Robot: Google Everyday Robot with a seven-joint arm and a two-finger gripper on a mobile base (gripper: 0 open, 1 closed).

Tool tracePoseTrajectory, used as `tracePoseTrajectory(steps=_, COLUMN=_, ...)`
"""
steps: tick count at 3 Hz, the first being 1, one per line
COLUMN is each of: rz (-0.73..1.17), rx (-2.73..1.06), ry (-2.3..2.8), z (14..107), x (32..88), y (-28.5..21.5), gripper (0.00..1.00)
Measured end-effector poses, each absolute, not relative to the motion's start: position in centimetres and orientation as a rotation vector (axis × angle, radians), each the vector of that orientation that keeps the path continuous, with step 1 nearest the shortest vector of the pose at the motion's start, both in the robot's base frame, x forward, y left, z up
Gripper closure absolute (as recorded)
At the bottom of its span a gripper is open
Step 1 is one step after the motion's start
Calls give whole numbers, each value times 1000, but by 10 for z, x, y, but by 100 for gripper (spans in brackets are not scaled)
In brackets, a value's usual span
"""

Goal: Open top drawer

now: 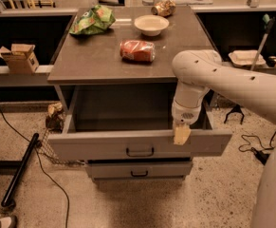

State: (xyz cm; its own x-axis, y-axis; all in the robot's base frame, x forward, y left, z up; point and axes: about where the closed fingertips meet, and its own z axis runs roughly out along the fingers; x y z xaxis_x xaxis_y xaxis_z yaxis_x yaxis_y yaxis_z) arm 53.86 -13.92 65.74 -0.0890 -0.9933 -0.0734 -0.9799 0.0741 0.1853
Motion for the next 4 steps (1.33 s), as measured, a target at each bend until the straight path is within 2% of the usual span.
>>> tracePoseTrajectory(steps=1, rz=-272, rx=2073, ry=-2265, z=664, x=529, y=-139, gripper=85)
tracePoseTrajectory(steps=2, rz=-285, rx=2077, ry=-2308, z=668, x=516, y=-138, gripper=84)
tracePoseTrajectory(steps=3, rz=-285, rx=2077, ry=-2308, z=668, x=516, y=-138, gripper=53)
tracePoseTrajectory(steps=4, rz=-285, rx=2077, ry=-2308, z=668, x=516, y=-138, gripper=30)
